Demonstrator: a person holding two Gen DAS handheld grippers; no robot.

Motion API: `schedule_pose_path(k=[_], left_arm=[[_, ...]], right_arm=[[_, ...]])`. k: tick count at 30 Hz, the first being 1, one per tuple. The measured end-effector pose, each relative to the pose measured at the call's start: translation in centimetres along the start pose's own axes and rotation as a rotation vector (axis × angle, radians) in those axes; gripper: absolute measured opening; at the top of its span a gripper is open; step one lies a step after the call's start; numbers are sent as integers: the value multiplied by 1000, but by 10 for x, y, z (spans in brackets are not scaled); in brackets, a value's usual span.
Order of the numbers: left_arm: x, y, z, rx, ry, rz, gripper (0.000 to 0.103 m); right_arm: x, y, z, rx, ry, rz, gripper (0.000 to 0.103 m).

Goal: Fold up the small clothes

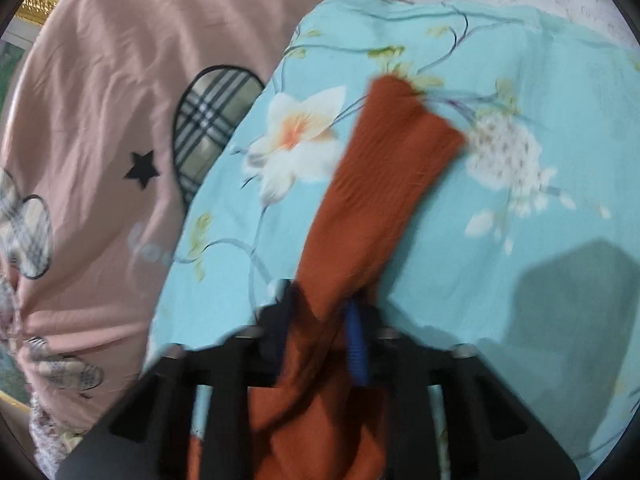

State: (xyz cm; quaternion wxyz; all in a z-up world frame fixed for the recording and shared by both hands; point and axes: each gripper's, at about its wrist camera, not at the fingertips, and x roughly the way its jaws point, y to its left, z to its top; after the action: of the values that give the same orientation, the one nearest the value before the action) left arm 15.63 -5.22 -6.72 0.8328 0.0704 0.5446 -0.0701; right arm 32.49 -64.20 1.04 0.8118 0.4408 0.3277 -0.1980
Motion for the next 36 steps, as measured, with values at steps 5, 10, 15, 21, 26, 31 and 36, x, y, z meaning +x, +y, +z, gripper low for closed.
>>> schedule_pose_path(k=[5, 10, 15, 21, 26, 31, 36], left_arm=[[1, 1, 2, -1, -3, -18, 102], [-5, 6, -1, -4, -28, -38, 102], [-18, 21, -12, -41, -64, -51, 102], [-27, 54, -18, -127, -87, -59, 102], [-27, 83, -17, -188, -107, -74, 102], [-15, 100, 5, -226, -118, -144, 102], [6, 91, 64, -200, -114, -273, 102]], right_arm=[[-15, 50, -22, -224, -20, 56, 8], [-29, 120, -102, -497, 93, 201, 7], [-30, 176, -199, -657, 261, 352, 7], [-26, 231, -316, -816, 444, 519, 7], [-16, 245, -392, -928, 575, 532, 9], [-11, 226, -416, -948, 651, 478, 21], [-32, 195, -402, -932, 611, 453, 57]])
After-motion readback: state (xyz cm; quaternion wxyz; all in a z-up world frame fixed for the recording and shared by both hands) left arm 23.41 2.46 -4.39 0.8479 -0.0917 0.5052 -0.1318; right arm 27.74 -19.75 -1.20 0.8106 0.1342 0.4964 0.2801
